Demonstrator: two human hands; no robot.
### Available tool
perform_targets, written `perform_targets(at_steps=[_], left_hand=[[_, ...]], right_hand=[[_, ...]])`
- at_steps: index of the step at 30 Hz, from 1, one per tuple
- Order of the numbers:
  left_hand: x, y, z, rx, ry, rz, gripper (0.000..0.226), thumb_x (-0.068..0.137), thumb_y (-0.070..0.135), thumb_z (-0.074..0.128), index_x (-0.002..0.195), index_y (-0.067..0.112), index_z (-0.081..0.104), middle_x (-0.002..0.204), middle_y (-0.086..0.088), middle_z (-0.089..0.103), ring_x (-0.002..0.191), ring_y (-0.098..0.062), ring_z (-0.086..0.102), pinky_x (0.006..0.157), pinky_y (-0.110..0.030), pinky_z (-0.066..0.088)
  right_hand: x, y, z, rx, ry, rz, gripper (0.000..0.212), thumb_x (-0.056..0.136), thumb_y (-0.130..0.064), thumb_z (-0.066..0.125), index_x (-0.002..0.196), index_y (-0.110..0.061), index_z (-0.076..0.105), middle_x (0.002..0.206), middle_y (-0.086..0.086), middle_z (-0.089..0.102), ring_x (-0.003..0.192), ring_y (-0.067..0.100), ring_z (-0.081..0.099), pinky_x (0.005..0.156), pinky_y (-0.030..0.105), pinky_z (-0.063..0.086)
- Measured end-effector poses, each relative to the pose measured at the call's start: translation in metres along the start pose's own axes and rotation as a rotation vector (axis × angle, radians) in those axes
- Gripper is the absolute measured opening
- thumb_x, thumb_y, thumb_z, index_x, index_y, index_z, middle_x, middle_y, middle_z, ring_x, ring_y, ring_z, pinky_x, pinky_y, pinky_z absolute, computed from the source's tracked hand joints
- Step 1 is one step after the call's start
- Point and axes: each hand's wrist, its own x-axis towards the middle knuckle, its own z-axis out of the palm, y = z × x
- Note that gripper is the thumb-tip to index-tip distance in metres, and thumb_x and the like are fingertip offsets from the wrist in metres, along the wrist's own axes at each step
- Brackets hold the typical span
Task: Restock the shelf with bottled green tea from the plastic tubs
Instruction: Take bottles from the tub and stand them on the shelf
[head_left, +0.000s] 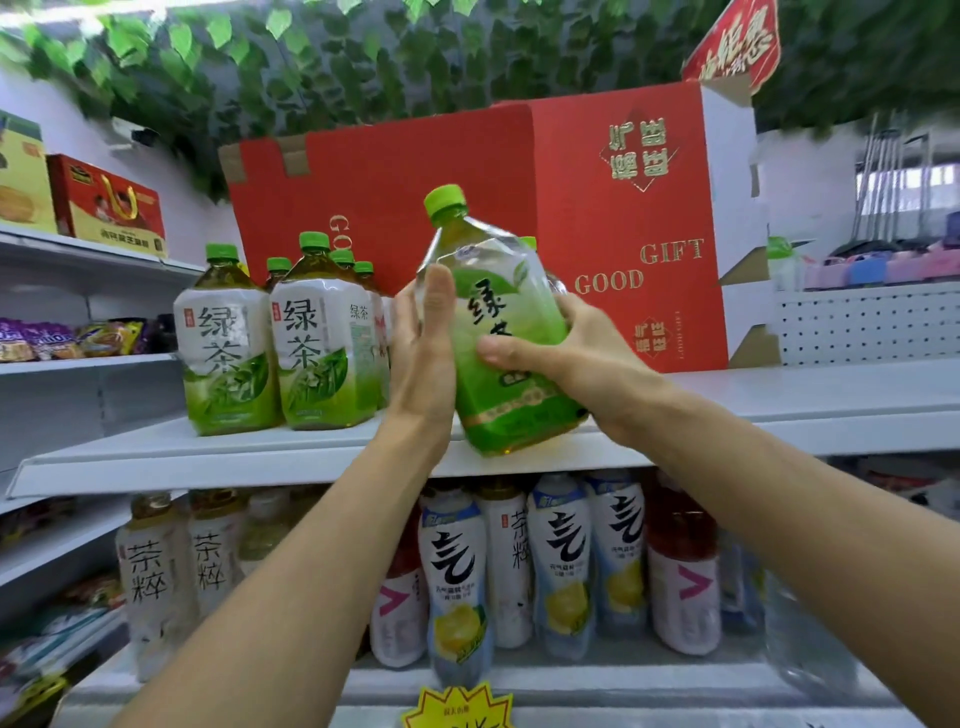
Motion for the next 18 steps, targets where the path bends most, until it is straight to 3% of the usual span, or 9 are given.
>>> perform_targets(at_steps=[3, 6, 8, 13, 16, 18], left_hand=[[0.028, -0.010, 0.001, 0.215, -0.055, -0.095, 0.091, 0.080, 0.086, 0.038, 0.147, 0.026, 0.043, 0.147, -0.003, 0.051, 0.130, -0.025, 0.054, 0.108, -0.055, 0.044], [0.044, -0.034, -0.008, 0.473, 0.045, -0.259, 0.086, 0.090, 0.064, 0.054, 0.158, 0.027, 0.018, 0.166, -0.005, 0.009, 0.150, -0.032, 0.022, 0.120, -0.056, 0.025], [0.053, -0.052, -0.015, 0.564, 0.060, -0.348, 0.089, 0.096, 0.048, 0.061, 0.161, 0.025, 0.004, 0.168, -0.007, -0.004, 0.153, -0.033, 0.011, 0.123, -0.054, 0.016], [0.075, -0.072, -0.023, 0.572, 0.026, -0.420, 0.102, 0.092, 0.036, 0.070, 0.159, 0.029, -0.007, 0.169, -0.007, 0.004, 0.153, -0.034, 0.013, 0.122, -0.059, 0.016], [0.078, -0.077, -0.029, 0.507, -0.004, -0.413, 0.110, 0.080, 0.037, 0.077, 0.160, 0.031, 0.000, 0.165, -0.006, 0.022, 0.149, -0.033, 0.026, 0.120, -0.059, 0.024], [0.079, -0.077, -0.031, 0.520, -0.016, -0.417, 0.112, 0.077, 0.040, 0.077, 0.160, 0.030, 0.002, 0.163, -0.006, 0.027, 0.147, -0.032, 0.029, 0.119, -0.057, 0.026]], right_hand=[[-0.002, 0.001, -0.025, -0.069, 0.169, -0.067, 0.101, 0.048, -0.041, 0.089, 0.135, -0.013, 0.045, 0.112, -0.001, 0.067, 0.093, 0.013, 0.070, 0.075, 0.026, 0.058], [-0.001, 0.019, -0.054, -0.097, 0.309, -0.061, 0.099, 0.054, -0.037, 0.091, 0.136, -0.016, 0.039, 0.116, -0.001, 0.061, 0.102, 0.014, 0.064, 0.084, 0.030, 0.055], [0.000, 0.033, -0.070, -0.064, 0.379, -0.018, 0.107, 0.047, -0.044, 0.088, 0.136, -0.016, 0.037, 0.118, 0.001, 0.060, 0.105, 0.018, 0.063, 0.085, 0.034, 0.055], [0.014, 0.049, -0.103, -0.114, 0.390, 0.066, 0.110, 0.049, -0.043, 0.086, 0.139, -0.020, 0.029, 0.120, 0.004, 0.057, 0.107, 0.020, 0.060, 0.073, 0.026, 0.051], [0.031, 0.058, -0.122, -0.140, 0.331, 0.151, 0.108, 0.050, -0.041, 0.088, 0.140, -0.016, 0.033, 0.122, 0.006, 0.060, 0.107, 0.021, 0.062, 0.086, 0.034, 0.050], [0.041, 0.061, -0.130, -0.183, 0.302, 0.193, 0.092, 0.063, -0.035, 0.087, 0.139, -0.014, 0.039, 0.120, 0.005, 0.063, 0.104, 0.019, 0.062, 0.089, 0.035, 0.047]])
